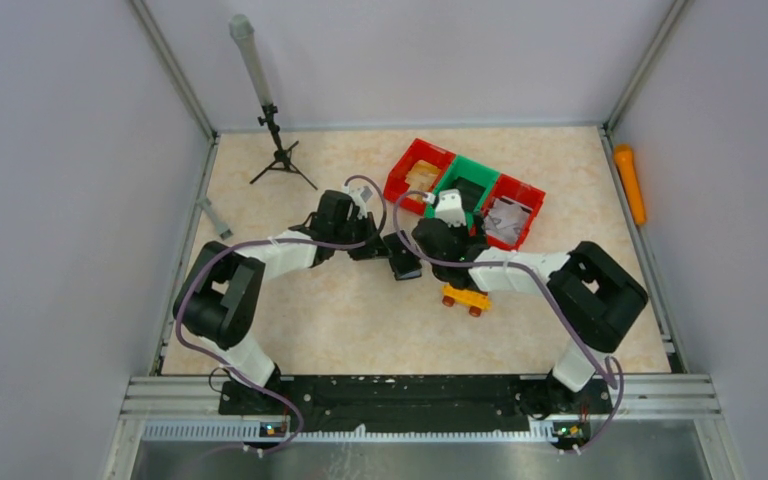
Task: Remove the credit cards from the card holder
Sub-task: Open the card holder at the center of the board.
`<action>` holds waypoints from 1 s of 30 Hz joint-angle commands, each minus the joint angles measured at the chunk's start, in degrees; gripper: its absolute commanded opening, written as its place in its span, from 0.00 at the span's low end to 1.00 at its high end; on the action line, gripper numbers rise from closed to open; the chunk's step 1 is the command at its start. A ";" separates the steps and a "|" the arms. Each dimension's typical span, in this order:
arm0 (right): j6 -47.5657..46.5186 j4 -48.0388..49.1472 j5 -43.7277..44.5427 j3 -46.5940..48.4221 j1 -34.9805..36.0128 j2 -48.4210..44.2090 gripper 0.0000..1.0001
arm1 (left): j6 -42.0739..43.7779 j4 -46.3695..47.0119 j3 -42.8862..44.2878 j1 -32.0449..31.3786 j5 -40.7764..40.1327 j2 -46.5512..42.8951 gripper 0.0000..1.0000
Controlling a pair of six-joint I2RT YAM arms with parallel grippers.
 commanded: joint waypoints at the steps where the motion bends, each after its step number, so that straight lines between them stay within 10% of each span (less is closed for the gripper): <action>1: -1.05 6.32 9.37 -7.24 -0.38 -9.40 0.92 | 0.41 0.76 0.39 -0.02 0.01 -2.33 0.00; 12: -9.67 16.75 -26.42 -11.80 -0.38 -12.78 0.88 | 0.67 1.74 -0.18 -0.06 0.63 -3.11 0.00; 20: -7.55 12.57 -31.83 -6.11 -0.37 -4.83 0.79 | 0.58 2.46 -0.23 -0.06 1.69 -2.98 0.00; 27: -5.21 5.82 -23.03 -0.72 -0.36 0.54 0.56 | 0.58 2.38 -0.22 -0.05 1.79 -2.84 0.00; 30: -5.43 5.19 -24.05 0.34 -0.37 1.86 0.26 | 0.60 2.45 -0.30 -0.06 1.88 -3.00 0.00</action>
